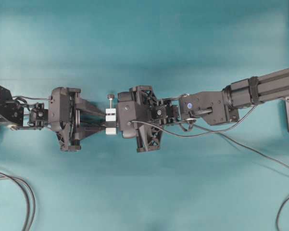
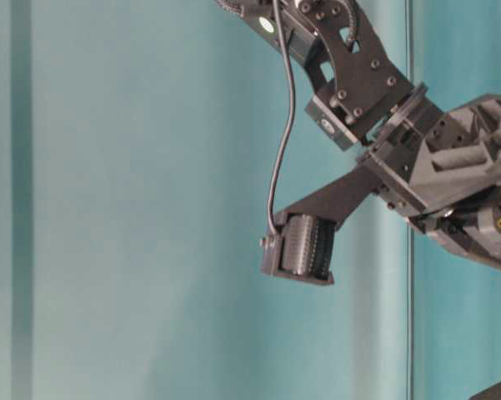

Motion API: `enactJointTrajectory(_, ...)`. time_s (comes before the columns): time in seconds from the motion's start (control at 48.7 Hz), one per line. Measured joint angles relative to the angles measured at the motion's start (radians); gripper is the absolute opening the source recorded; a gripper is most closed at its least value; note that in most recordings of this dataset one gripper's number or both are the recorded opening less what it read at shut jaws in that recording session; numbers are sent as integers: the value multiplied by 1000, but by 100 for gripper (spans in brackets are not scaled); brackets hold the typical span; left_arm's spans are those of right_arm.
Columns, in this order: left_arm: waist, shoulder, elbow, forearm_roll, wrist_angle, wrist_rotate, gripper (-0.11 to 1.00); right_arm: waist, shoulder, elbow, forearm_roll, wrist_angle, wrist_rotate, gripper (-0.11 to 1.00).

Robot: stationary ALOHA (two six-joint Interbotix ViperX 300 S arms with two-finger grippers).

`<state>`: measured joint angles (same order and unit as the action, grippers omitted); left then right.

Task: Insert the USB cable into the female connector supported by the left arm.

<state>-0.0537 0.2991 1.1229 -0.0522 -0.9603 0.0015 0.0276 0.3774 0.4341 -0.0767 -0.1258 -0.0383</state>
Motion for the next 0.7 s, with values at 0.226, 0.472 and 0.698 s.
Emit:
enactJointTrajectory(0.226, 0, 2, -5, 0, 9, 5, 63, 0, 2, -12, 0, 3, 0, 21)
enactJointTrajectory(0.472, 0, 2, -9, 0, 25, 15, 63, 0, 2, -12, 0, 11, 0, 21)
enactJointTrajectory(0.698, 0, -6, -11, 0, 35, 15, 63, 0, 0, -23, 0, 71, 23, 21)
